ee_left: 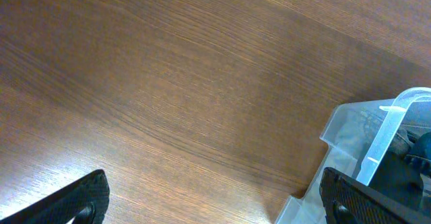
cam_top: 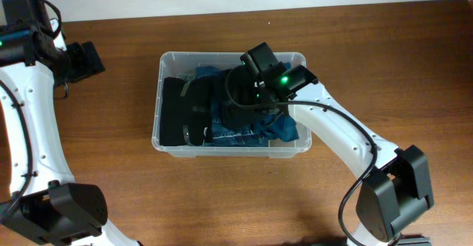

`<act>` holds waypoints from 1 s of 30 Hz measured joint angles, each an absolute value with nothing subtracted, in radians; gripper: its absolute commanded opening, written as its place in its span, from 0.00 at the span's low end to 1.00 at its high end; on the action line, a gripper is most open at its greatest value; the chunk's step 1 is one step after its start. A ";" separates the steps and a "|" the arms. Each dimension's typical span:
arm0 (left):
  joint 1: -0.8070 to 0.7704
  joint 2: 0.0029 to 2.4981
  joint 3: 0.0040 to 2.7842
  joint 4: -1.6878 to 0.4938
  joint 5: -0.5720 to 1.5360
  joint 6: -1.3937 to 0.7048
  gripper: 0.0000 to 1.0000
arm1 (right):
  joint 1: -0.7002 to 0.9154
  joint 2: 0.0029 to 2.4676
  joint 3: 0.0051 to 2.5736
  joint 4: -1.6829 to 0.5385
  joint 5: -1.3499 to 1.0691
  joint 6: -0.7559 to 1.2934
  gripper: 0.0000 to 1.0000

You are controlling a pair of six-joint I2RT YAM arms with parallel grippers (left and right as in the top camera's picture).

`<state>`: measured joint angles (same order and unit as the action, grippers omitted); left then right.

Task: Pack container
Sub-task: 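Lower the black bundle into the box with the right gripper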

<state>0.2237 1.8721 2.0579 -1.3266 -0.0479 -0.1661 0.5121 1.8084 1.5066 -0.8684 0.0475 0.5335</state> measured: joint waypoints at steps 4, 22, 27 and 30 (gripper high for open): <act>0.224 1.872 2.058 -1.327 -0.048 -0.166 0.99 | 0.513 1.808 1.515 -0.886 0.111 0.451 0.99; 0.224 1.872 2.058 -1.327 -0.048 -0.166 0.99 | 0.518 1.821 1.603 -0.908 0.056 0.313 0.40; 0.224 1.872 2.058 -1.327 -0.048 -0.166 1.00 | 0.566 1.918 1.603 -0.908 0.044 0.294 0.40; 0.224 1.872 2.058 -1.327 -0.048 -0.166 0.99 | 0.588 1.976 1.613 -0.906 0.060 0.287 0.40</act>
<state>0.2237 1.8721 2.0579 -1.3266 -0.0479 -0.1661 0.5877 1.9759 1.6131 -0.9062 0.0597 0.2871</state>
